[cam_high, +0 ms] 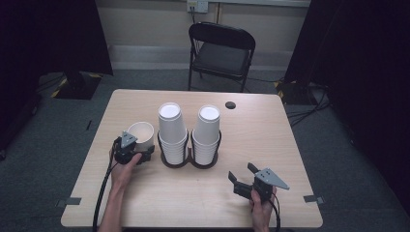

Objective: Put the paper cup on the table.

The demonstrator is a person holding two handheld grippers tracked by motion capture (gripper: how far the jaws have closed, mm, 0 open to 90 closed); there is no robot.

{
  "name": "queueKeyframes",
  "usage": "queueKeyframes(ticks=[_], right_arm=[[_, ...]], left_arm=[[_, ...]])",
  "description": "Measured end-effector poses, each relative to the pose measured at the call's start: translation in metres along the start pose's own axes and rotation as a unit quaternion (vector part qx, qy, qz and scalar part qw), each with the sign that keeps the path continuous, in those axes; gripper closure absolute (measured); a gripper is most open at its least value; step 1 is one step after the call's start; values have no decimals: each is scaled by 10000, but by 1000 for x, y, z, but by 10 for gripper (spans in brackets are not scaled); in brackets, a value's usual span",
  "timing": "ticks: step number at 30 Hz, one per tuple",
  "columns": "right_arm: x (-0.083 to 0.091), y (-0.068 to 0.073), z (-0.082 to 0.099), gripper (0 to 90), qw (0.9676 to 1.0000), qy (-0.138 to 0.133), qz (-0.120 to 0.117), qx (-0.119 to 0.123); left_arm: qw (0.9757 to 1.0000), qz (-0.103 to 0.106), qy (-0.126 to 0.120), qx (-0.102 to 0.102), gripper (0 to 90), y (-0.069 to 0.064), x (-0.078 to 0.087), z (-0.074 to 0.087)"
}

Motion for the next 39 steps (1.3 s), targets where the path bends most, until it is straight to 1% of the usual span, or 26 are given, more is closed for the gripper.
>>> queueKeyframes(ticks=[4, 6, 7, 8, 9, 10, 12, 14, 16, 18, 19, 21, 25, 27, 30, 33, 34, 35, 36, 37, 39], right_arm=[[0, 0, 0, 139, 10000, -15, 30, -15], [0, 0, 0, 139, 10000, -13, 30, -22], [0, 0, 0, 139, 10000, -12, 29, -19], [0, 0, 0, 139, 10000, -18, 28, -12], [0, 0, 0, 139, 10000, -15, 25, -6], [0, 0, 0, 139, 10000, -17, 27, -3], [0, 0, 0, 139, 10000, -9, 25, -12], [0, 0, 0, 139, 10000, -17, 38, -15], [0, 0, 0, 139, 10000, -17, 41, -17], [0, 0, 0, 139, 10000, -13, 36, -8], [0, 0, 0, 139, 10000, -7, 32, -4], [0, 0, 0, 139, 10000, -5, 35, 6], [0, 0, 0, 139, 10000, -2, 46, -2], [0, 0, 0, 140, 10000, 4, 46, -5], [0, 0, 0, 139, 10000, -1, 42, -2], [0, 0, 0, 139, 10000, 6, 39, 15], [0, 0, 0, 139, 10000, 9, 35, 4], [0, 0, 0, 140, 10000, 8, 34, 5], [0, 0, 0, 139, 10000, 9, 39, 14], [0, 0, 0, 139, 10000, 9, 45, 3], [0, 0, 0, 139, 10000, 10, 39, 17]], left_arm=[[9999, 45, -86, 52, 155, -2, 4, 1], [9999, -23, -61, 87, 156, -2, 5, 3], [10000, -40, -71, 48, 155, -3, 6, 4], [9999, -67, -68, 76, 156, -3, 8, 4], [9997, -55, -139, 184, 155, -4, 8, 4], [9996, -29, -161, 212, 155, -5, 9, 4], [9998, -86, -86, 135, 155, -7, 12, 6], [9996, -83, -213, 187, 155, -9, 14, 6], [9995, -70, -252, 189, 155, -10, 17, 7], [9989, 39, -379, 280, 154, -13, 21, 8], [9988, 43, -420, 248, 154, -15, 23, 9], [9990, 20, -417, 168, 154, -17, 26, 10], [9983, 66, -539, 213, 154, -21, 34, 12], [9985, 10, -517, 199, 155, -21, 36, 14], [9981, 29, -591, 186, 155, -24, 42, 16], [9967, 133, -761, 243, 155, -32, 49, 18], [9964, 123, -806, 215, 155, -34, 51, 19], [9960, 3, -878, 146, 156, -37, 55, 19], [9951, -9, -975, 163, 154, -41, 59, 19], [9940, 118, -1060, 225, 154, -45, 62, 19], [9936, 33, -1115, 156, 153, -54, 69, 20]])
Point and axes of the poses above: each handheld gripper's, and its own axes: x roughly backward along the jaws, z roughly out of its underside, y roughly to its left, the point moved 8 cm from there along -x, roughly forward along the jaws, and after that the axes turned 14 degrees about z, right-handed, at the moved point
